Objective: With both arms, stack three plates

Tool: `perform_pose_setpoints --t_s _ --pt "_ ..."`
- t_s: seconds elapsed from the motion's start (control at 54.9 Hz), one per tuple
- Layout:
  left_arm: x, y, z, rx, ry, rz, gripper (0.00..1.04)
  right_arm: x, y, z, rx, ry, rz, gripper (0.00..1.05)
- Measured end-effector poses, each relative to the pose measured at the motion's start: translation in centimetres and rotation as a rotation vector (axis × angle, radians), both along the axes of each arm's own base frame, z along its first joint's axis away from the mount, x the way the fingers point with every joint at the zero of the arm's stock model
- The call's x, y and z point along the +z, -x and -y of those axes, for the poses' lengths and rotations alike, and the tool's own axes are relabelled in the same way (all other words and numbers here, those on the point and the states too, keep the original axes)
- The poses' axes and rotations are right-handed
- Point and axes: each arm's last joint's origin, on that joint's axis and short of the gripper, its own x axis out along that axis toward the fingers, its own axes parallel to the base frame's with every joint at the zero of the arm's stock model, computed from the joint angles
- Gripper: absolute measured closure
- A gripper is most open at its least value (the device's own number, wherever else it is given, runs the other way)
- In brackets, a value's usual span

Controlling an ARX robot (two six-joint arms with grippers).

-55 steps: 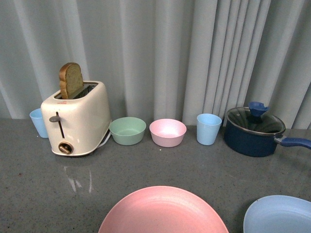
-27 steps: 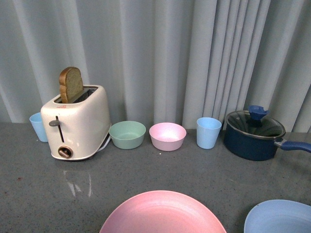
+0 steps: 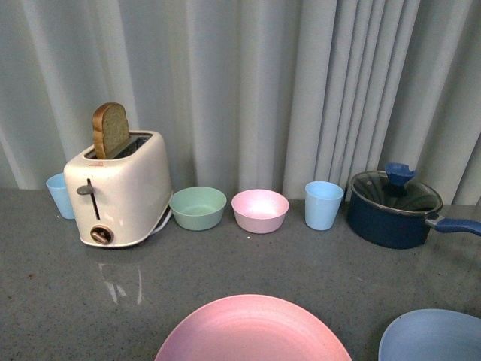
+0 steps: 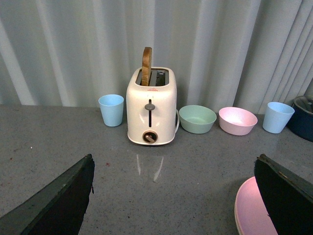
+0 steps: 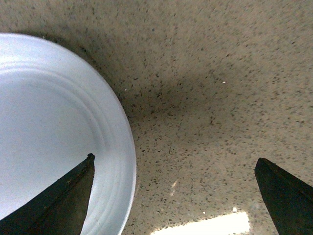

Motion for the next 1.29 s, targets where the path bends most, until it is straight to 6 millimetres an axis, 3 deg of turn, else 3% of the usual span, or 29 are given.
perform_pose_setpoints --t_s 0.291,0.892,1.292 --pt "0.0 0.0 0.0 0.000 0.000 0.000 0.07 -2.1 -0.6 -0.5 -0.009 -0.051 -0.038 0.07" --pt "0.0 0.0 0.0 0.000 0.000 0.000 0.07 -3.2 -2.1 0.0 -0.023 -0.059 -0.042 0.08" --pt "0.0 0.0 0.0 0.000 0.000 0.000 0.07 -3.6 -1.9 1.1 -0.041 -0.070 -0.039 0.67"
